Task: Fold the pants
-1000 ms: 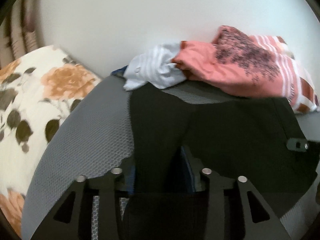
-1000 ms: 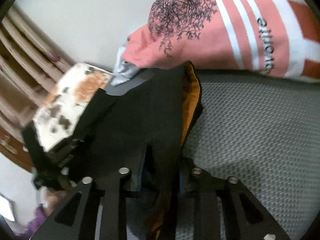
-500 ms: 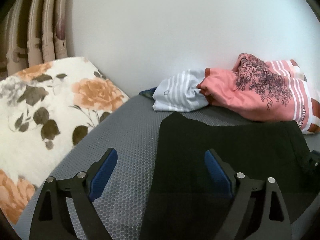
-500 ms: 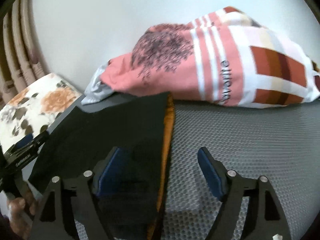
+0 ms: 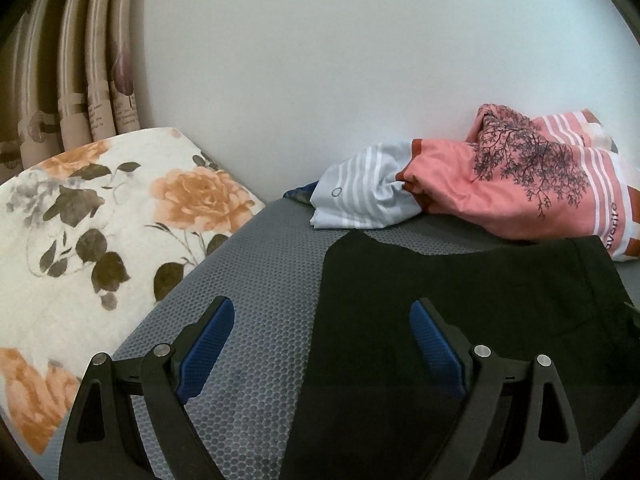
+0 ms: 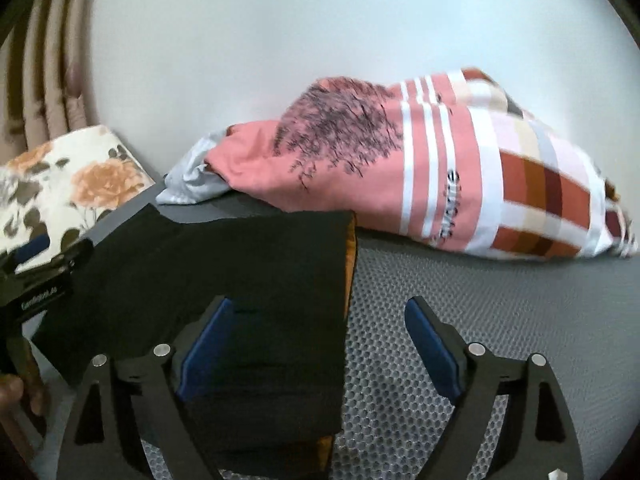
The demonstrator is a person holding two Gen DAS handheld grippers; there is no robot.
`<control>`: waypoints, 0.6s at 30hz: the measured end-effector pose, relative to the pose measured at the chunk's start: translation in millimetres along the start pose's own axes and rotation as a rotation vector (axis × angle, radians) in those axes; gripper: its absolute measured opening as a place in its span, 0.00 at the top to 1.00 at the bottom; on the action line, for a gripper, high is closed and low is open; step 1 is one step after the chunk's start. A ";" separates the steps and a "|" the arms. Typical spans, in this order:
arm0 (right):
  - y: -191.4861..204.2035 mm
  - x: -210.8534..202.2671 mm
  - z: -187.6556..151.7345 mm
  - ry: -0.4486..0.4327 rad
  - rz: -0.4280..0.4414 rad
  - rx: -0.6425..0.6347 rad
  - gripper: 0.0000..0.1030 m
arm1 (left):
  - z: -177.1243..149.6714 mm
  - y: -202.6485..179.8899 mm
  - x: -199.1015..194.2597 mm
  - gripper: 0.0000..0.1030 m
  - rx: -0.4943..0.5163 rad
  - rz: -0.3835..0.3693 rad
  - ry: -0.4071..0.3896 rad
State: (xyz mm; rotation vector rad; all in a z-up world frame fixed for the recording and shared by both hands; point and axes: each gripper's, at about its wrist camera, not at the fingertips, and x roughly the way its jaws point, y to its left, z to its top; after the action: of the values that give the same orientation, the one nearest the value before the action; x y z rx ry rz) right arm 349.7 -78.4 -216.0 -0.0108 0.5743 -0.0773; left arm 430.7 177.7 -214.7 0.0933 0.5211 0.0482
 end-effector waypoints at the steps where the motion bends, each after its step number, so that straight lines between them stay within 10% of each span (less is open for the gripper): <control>1: 3.0 -2.1 -0.2 -0.011 -0.015 -0.014 0.11 | 0.2 0.4 0.1 0.12 0.000 0.002 0.000; 18: 4.4 -6.9 -0.7 -0.033 -0.053 -0.029 0.02 | -0.2 -0.4 1.7 0.10 0.006 0.011 0.000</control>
State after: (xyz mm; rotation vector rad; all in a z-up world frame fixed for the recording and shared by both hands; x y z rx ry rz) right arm 343.9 -73.5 -213.0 -0.0557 0.5418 -0.1202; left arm 432.0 177.4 -215.7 0.1018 0.5212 0.0577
